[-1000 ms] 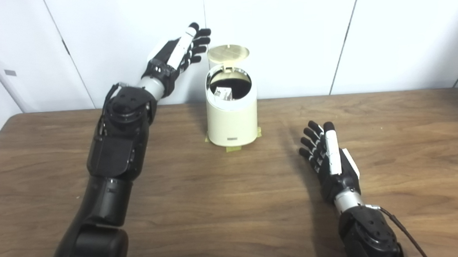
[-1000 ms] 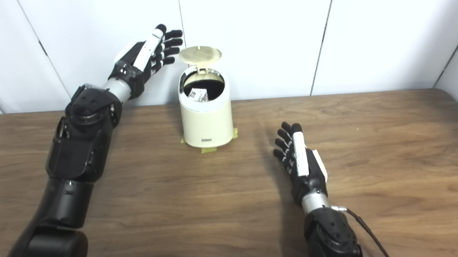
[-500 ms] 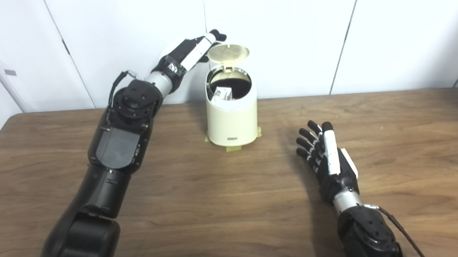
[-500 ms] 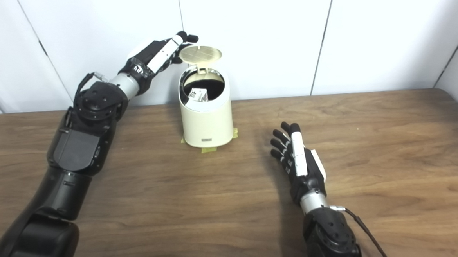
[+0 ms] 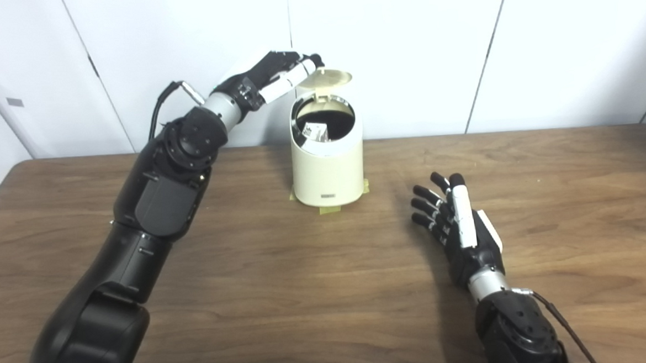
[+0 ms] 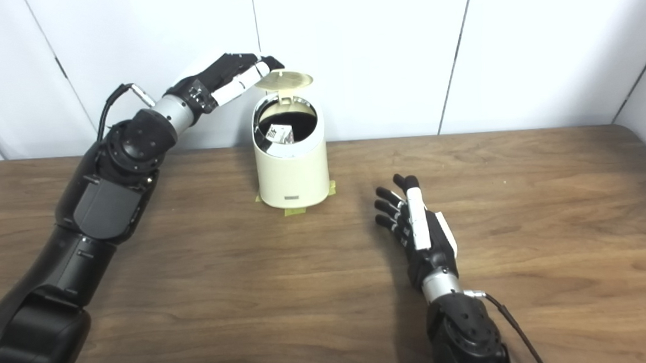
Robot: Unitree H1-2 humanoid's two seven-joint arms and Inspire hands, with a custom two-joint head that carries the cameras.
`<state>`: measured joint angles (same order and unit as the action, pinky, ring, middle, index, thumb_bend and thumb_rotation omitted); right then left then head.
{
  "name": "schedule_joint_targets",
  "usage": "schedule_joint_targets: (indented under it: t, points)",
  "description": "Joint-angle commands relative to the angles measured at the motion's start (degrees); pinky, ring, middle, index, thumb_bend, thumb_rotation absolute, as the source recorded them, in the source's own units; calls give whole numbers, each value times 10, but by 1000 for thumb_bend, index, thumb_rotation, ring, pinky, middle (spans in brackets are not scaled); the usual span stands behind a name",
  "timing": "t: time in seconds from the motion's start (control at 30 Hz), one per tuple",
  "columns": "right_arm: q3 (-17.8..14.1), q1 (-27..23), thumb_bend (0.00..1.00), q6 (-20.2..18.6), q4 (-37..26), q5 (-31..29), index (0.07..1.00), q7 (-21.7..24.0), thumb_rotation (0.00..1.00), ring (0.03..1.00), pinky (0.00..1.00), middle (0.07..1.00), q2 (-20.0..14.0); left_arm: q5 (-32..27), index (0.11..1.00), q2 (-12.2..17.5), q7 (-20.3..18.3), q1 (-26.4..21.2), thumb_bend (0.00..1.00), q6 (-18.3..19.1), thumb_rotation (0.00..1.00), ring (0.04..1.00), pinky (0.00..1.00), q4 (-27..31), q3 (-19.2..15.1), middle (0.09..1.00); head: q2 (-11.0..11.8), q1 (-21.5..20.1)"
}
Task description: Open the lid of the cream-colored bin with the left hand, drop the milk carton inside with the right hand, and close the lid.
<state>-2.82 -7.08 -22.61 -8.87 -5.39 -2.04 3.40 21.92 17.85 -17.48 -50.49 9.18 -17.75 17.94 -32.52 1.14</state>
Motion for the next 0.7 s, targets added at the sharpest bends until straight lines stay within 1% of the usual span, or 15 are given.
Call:
schedule_joint_targets:
  t: [0.0, 0.2, 0.33, 0.47, 0.6, 0.67]
  points:
    - [5, -20, 554, 3, -16, -1, 962, 6, 1000, 826, 767, 823, -1, 29, 716, 14, 19, -36, 506, -26, 1000, 793, 843, 22, 2, 725, 0, 0]
    - [10, -21, 556, -2, -17, -2, 973, 7, 1000, 822, 772, 817, -5, 83, 702, 26, 11, -31, 511, -51, 1000, 780, 797, 38, 21, 746, -4, -3]
    - [13, -21, 549, 3, -11, 1, 976, 9, 1000, 821, 772, 814, -10, 112, 697, 33, 10, -23, 475, -67, 1000, 769, 773, 54, 29, 761, -4, -3]
    - [13, -22, 551, 3, -8, 0, 974, 8, 1000, 821, 778, 810, -12, 143, 700, 39, 9, -15, 473, -79, 1000, 769, 741, 66, 36, 772, -6, -4]
    - [16, -22, 543, 4, -9, 3, 976, 8, 1000, 828, 776, 817, -14, 196, 705, 53, 19, -11, 504, -114, 1000, 776, 746, 62, 58, 759, -7, -5]
    - [16, -22, 525, 6, -10, 3, 977, 8, 1000, 828, 765, 820, -14, 226, 704, 62, 27, -10, 485, -139, 1000, 769, 777, 59, 72, 746, -8, -6]
